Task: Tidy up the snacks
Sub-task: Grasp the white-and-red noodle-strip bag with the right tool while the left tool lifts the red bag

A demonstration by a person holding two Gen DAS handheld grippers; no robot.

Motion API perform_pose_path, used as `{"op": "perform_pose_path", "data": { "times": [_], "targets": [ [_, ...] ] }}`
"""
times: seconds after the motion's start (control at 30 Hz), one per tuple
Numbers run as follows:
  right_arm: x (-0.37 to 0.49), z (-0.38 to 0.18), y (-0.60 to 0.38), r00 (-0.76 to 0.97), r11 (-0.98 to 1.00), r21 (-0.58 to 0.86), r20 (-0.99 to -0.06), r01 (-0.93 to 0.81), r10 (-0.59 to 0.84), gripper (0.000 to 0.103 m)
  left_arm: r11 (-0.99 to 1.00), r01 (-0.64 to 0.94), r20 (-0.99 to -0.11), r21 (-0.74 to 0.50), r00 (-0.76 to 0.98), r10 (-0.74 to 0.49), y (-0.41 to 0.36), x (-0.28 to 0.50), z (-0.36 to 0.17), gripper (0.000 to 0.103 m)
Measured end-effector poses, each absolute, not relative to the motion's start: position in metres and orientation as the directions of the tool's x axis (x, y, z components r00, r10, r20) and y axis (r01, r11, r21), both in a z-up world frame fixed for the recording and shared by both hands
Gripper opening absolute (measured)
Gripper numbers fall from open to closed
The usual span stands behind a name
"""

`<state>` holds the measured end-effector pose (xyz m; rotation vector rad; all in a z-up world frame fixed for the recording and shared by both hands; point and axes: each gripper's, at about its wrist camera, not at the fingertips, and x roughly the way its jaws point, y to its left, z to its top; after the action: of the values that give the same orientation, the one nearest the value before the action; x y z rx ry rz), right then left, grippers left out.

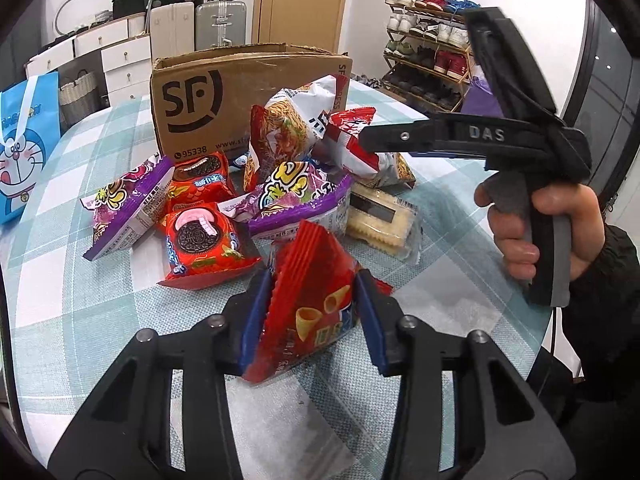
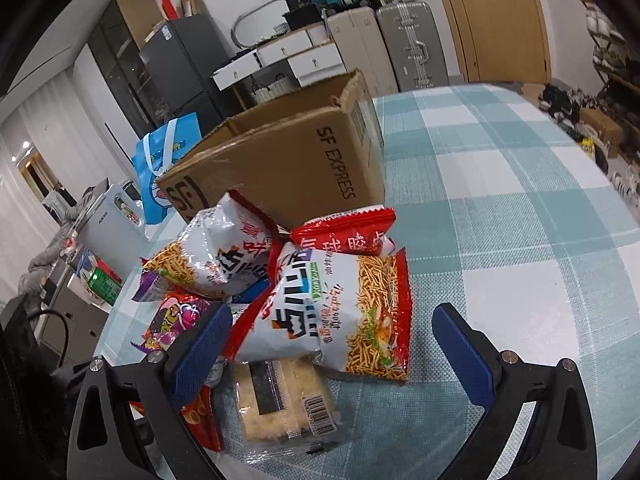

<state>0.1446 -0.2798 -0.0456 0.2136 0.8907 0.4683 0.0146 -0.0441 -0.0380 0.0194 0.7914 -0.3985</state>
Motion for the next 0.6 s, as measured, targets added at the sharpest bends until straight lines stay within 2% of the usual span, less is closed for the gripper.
{"op": "perform_pose_path", "data": {
  "times": [0.2,0.23,0.3,0.5,0.6],
  "targets": [
    [0.149,-0.055,-0.277,0.512,0.871,0.388,-0.704,-0.301,0.491,0.093,0.926,0.355,-0.695,-0.128,0.634,-0.339,-0.045,0.012,-0.037,0.040],
    [0.148,-0.056,-0.277,0.512,0.871,0.387,-0.704,-0.303,0.491,0.086,0.926,0.354,-0.695,-0.129,0.634,-0.340,-0.045,0.013,-0.037,0.040],
    [0.148,-0.055,-0.279,0.516,0.869,0.391,-0.699,-0.303,0.494,0.082,0.927,0.353,-0.695,-0.130,0.634,-0.339,-0.045,0.012,-0.037,0.040],
    [0.138,-0.052,-0.288,0.541,0.868,0.406,-0.679,-0.287,0.496,0.056,0.928,0.351,-0.696,-0.127,0.635,-0.336,-0.046,0.011,-0.037,0.040],
    [0.133,-0.052,-0.299,0.547,0.854,0.448,-0.659,-0.267,0.516,0.050,0.928,0.351,-0.696,-0.125,0.635,-0.334,-0.046,0.011,-0.038,0.040]
  ]
}}
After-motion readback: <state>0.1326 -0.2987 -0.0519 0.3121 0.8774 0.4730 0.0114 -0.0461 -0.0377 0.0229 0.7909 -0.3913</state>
